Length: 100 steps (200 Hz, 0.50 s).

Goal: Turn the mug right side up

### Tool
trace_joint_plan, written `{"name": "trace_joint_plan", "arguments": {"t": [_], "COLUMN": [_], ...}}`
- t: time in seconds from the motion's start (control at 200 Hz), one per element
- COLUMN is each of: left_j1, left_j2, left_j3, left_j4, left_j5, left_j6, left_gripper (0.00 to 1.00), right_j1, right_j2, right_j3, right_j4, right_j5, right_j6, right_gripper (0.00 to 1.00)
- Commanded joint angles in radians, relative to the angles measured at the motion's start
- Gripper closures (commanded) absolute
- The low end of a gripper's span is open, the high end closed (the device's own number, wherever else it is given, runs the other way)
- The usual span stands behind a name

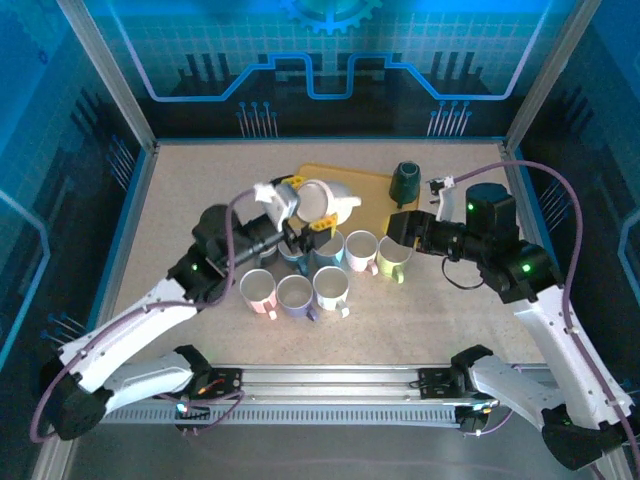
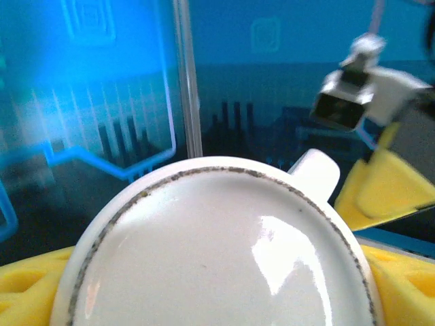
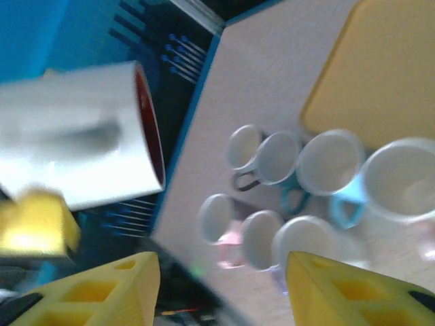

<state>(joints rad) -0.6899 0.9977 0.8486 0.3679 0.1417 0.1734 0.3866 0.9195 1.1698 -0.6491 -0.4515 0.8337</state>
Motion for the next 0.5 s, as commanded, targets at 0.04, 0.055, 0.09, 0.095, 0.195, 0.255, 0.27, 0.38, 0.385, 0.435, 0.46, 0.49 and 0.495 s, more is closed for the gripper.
{"name": "trace_joint_plan", "arguments": {"t": [0.04,0.055,0.09,0.095,0.195,0.255,0.27,0.38,0.385,0.435,0.46,0.49,0.495], "left_j1": [-0.012,-0.014,-0.021,-0.022,-0.052,-0.066,-0.069,-0.100,-0.102,-0.123,-0.132,-0.140,-0.142], "left_j2": [-0.085,-0.090,-0.100,-0.102,-0.131,-0.141,-0.144,-0.153,-0.154,-0.158,-0.159,-0.160,-0.161], "left_j3": [-0.116,-0.124,-0.132,-0.133,-0.149,-0.154,-0.156,-0.160,-0.160,-0.158,-0.158,-0.157,-0.157], "left_j4": [0.380,0.389,0.388,0.387,0.350,0.344,0.343,0.324,0.322,0.306,0.303,0.301,0.300], "left_j5": [-0.056,-0.050,-0.035,-0.034,-0.011,-0.017,-0.017,-0.009,-0.009,-0.012,-0.017,-0.023,-0.024], "left_j6": [0.252,0.269,0.309,0.315,0.445,0.504,0.518,0.615,0.621,0.668,0.684,0.696,0.699], "left_gripper": [0.48,0.48,0.49,0.49,0.49,0.50,0.50,0.52,0.52,0.53,0.53,0.53,0.53], "right_j1": [-0.020,-0.020,-0.020,-0.021,-0.011,0.002,0.008,0.024,0.023,0.022,0.018,0.015,0.014], "right_j2": [0.037,0.038,0.035,0.035,0.020,0.008,0.005,-0.015,-0.015,-0.021,-0.025,-0.029,-0.031], "right_j3": [-0.051,-0.062,-0.088,-0.091,-0.148,-0.176,-0.181,-0.182,-0.182,-0.191,-0.197,-0.207,-0.209], "right_j4": [0.154,0.178,0.230,0.239,0.356,0.444,0.460,0.485,0.486,0.518,0.541,0.568,0.575], "right_j5": [-0.236,-0.249,-0.271,-0.274,-0.297,-0.301,-0.300,-0.274,-0.275,-0.273,-0.274,-0.268,-0.267], "right_j6": [0.391,0.418,0.477,0.487,0.627,0.705,0.721,0.743,0.743,0.762,0.781,0.807,0.811], "right_gripper": [0.45,0.45,0.44,0.44,0.43,0.42,0.42,0.41,0.42,0.42,0.43,0.43,0.44]}}
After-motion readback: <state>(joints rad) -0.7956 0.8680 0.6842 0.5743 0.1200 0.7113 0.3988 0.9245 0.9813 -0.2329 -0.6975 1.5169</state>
